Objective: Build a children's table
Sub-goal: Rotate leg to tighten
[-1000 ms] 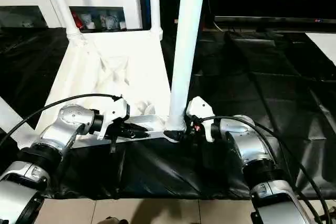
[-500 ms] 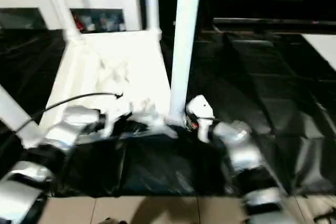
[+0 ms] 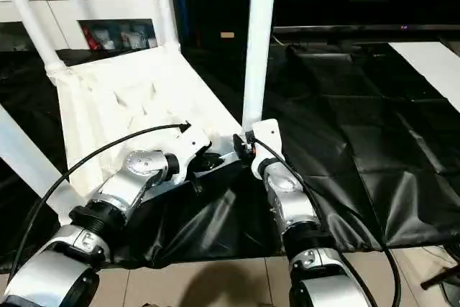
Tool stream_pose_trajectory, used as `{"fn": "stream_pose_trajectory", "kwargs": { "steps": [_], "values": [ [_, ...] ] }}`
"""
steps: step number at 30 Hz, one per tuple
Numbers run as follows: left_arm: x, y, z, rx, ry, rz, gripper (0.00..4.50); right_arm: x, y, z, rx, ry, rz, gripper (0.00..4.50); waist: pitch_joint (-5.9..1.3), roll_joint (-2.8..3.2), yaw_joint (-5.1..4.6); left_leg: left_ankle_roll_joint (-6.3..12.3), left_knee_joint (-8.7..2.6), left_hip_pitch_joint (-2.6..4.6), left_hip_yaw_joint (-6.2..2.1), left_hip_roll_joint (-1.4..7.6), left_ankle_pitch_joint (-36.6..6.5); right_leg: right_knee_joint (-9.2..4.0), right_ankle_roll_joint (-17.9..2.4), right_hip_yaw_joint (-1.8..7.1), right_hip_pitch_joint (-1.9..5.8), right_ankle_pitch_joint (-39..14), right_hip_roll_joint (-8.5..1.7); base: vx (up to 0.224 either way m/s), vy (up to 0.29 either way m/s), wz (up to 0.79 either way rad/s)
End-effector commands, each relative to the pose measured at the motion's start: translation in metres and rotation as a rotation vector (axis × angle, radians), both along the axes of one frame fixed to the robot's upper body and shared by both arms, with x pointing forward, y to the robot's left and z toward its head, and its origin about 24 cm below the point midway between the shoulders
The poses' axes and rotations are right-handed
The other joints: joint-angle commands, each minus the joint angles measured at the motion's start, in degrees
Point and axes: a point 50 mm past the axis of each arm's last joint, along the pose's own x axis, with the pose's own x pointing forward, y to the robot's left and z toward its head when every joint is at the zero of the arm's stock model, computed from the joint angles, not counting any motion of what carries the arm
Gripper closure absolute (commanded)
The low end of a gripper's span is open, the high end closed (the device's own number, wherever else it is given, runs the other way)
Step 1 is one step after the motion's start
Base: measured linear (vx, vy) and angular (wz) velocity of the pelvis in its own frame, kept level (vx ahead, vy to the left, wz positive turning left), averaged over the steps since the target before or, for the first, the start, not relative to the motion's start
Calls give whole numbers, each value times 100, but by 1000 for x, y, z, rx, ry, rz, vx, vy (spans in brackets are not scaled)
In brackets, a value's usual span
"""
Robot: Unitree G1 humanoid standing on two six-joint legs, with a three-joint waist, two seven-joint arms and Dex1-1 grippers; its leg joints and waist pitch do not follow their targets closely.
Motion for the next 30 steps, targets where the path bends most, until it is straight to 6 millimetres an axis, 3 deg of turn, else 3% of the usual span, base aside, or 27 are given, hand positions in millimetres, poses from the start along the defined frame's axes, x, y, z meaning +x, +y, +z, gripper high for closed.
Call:
{"fn": "stream_pose_trajectory", "kwargs": {
  "steps": [1, 2, 3, 4, 5, 6, 7, 9, 12, 13, 16, 20, 25, 27, 30],
  "values": [
    [-11, -16, -8, 10, 19, -91, 450, -2, 23, 11, 20, -61, 168, 75, -284, -36, -16, -9, -460, 143, -120, 124, -2902, -461, -871, 31, 83, -2447, -83, 0, 0, 0],
    [-10, -12, -7, 15, 11, -104, 450, -1, 14, 12, 19, -67, 175, 75, -291, 0, -14, 11, -456, 146, -119, 118, -2910, -455, -894, 34, 93, -2397, -82, 0, 0, 0],
    [-9, -4, -5, 21, 1, -129, 450, -1, 0, 15, 12, -81, 207, 68, -298, -26, -19, 67, -448, 128, -111, 117, -2878, -449, -929, 39, 111, -2291, -86, 0, 0, 0],
    [-9, -4, -5, 21, 0, -132, 450, -1, -2, 16, 11, -82, 212, 58, -305, 30, -10, 78, -447, 126, -111, 118, -2833, -435, -960, 45, 124, -2203, -96, 0, 0, 0],
    [-8, 0, -3, 22, -6, -153, 450, -1, -8, 17, 9, -84, 240, 42, -309, -18, -12, 181, -431, 93, -85, 117, -2660, -416, -1054, 53, 151, -1979, -98, 0, 0, 0],
    [-9, 3, -2, 15, -11, -182, 450, -1, -14, 19, -7, -84, 278, 42, -320, 58, 10, 191, -427, 107, -89, 119, -2576, -405, -1089, 56, 157, -1896, -112, 0, 0, 0],
    [-9, 3, -2, 15, -11, -182, 450, -1, -14, 19, -7, -84, 278, 32, -335, 24, -2, 242, -408, 90, -68, 123, -2395, -388, -1178, 63, 163, -1653, -106, 0, 0, 0],
    [-9, 7, 2, 0, -29, -222, 450, -5, -22, 19, -43, -66, 372, 23, -353, 114, 32, 281, -382, 123, -48, 129, -2191, -359, -1328, 63, 162, -1337, -108, 0, 0, 0],
    [-11, 15, 6, -36, -29, -272, 450, -13, -37, 20, -80, -17, 557, 23, -376, 54, 132, 551, -314, 91, -3, 134, -1695, -279, -1526, 48, 232, -740, -86, 34, -3, 3],
    [-11, 15, 6, -36, -29, -272, 450, -13, -37, 20, -80, -17, 557, 23, -391, 84, 193, 683, -291, 60, 1, 143, -1387, -234, -1581, 39, 257, -546, -105, 0, 0, 0],
    [-14, 19, 7, -54, -10, -322, 450, -18, -43, 21, -90, 4, 657, 23, -405, 109, 237, 801, -259, 53, 9, 165, -1057, -172, -1692, 21, 258, -255, -100, 0, 0, 0],
    [-19, 32, 6, -54, 48, -403, 450, -24, -46, 21, -129, 37, 778, 61, -393, 133, 260, 747, -266, 85, 19, 171, -1203, -182, -1738, 23, 241, -389, -92, 0, 0, 0],
    [-23, 43, 7, -41, 83, -470, 450, -27, -43, 23, -119, 45, 842, 104, -355, 115, 288, 471, -326, 119, 14, 190, -1680, -237, -1601, 36, 214, -1054, -96, 0, 0, 0],
    [-24, 49, 7, -26, 97, -503, 450, -29, -41, 23, -117, 57, 884, 129, -354, 144, 286, 409, -339, 121, 10, 191, -1786, -244, -1564, 40, 207, -1153, -97, 0, 0, 0],
    [-23, 54, 8, -9, 103, -519, 450, -32, -41, 21, -119, 75, 926, 153, -346, 133, 295, 337, -349, 136, 10, 199, -1924, -251, -1537, 50, 190, -1274, -105, 0, 0, 0]
  ]
}}
